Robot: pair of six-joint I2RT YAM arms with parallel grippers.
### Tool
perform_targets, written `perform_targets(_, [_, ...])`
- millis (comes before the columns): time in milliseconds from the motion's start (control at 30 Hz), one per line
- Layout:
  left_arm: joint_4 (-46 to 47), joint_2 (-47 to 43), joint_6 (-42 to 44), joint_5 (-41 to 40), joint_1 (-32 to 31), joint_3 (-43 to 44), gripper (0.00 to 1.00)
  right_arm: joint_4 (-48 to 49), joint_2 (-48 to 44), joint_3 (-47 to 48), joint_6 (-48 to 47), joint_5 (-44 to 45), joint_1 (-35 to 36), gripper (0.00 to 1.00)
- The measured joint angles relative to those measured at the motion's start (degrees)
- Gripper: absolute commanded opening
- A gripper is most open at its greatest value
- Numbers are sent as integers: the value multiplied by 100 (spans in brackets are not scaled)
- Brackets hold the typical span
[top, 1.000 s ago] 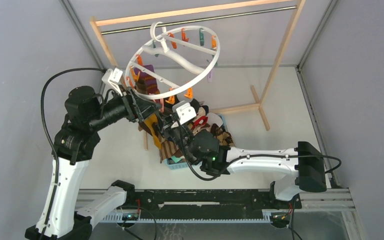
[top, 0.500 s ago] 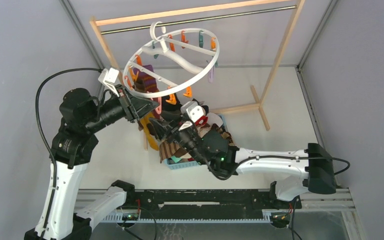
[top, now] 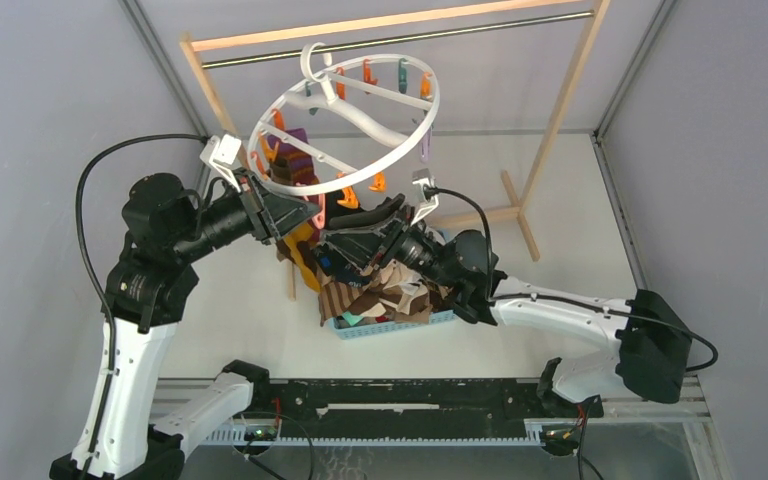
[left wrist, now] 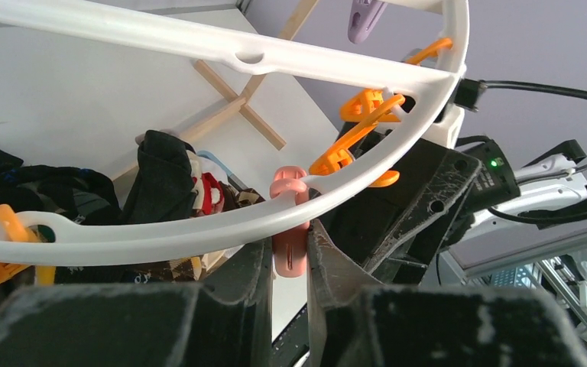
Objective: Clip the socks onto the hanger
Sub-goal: Open the clamp at the hanger.
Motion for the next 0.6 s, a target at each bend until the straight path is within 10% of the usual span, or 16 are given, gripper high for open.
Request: perform_targets(600, [-9, -13, 2, 155, 46, 0, 12, 1641, 1036, 197, 1934, -1051, -343, 46])
